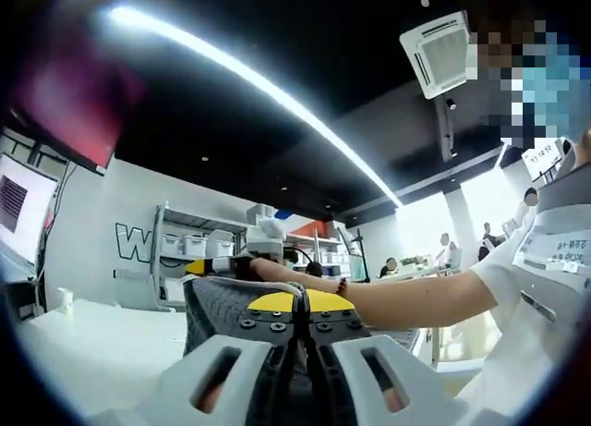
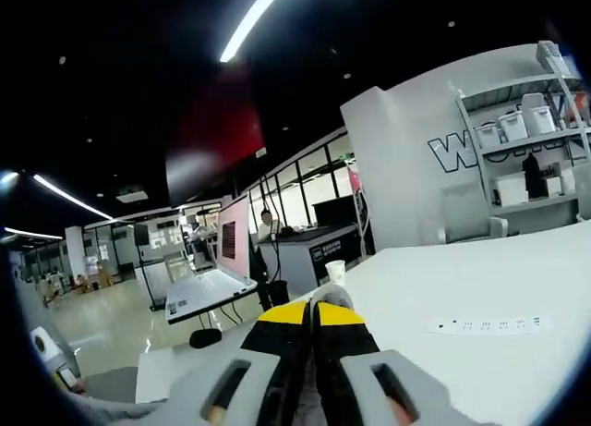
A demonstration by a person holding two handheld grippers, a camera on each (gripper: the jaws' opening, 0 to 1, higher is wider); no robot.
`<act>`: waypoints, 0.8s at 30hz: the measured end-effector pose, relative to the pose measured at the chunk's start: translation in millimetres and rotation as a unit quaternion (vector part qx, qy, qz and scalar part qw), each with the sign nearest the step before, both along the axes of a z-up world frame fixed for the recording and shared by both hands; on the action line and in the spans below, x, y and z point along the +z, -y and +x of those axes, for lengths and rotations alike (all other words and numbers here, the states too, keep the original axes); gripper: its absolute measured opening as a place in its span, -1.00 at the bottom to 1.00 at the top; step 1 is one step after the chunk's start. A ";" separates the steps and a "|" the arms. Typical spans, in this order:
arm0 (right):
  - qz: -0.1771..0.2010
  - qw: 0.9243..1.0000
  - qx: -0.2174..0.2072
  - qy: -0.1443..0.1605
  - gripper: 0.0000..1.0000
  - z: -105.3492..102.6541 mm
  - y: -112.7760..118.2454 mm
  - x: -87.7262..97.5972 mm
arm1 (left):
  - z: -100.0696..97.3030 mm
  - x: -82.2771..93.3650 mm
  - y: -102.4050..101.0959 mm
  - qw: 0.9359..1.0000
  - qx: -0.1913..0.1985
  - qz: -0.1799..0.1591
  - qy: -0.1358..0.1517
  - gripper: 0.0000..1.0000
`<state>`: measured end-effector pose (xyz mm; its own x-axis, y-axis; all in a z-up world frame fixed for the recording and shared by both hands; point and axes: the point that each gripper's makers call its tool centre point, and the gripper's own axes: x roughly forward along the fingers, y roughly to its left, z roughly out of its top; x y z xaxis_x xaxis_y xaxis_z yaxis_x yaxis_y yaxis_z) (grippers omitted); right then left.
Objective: Open the folded towel by lifting each exposed corner and separating the folded layers until the towel lies flat within the target outline without major curled edges
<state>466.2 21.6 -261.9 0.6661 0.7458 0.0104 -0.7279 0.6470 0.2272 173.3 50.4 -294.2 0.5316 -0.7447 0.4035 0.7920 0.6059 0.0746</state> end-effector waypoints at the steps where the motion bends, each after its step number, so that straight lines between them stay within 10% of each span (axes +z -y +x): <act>1: -0.001 1.000 0.000 0.001 -1.00 -0.5 -1.5 0.1 | -0.2 -0.5 -0.5 1.000 0.002 0.003 0.003 -1.00; 24: 0.022 1.000 0.007 -0.002 -1.00 -3.8 -17.6 8.6 | 5.6 9.7 -30.6 0.999 0.034 0.015 0.017 -1.00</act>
<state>462.3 39.1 -253.3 0.6554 0.7541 0.0411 -0.7361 0.6256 0.2585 178.9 81.0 -284.5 0.5672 -0.7198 0.4002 0.7460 0.6549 0.1207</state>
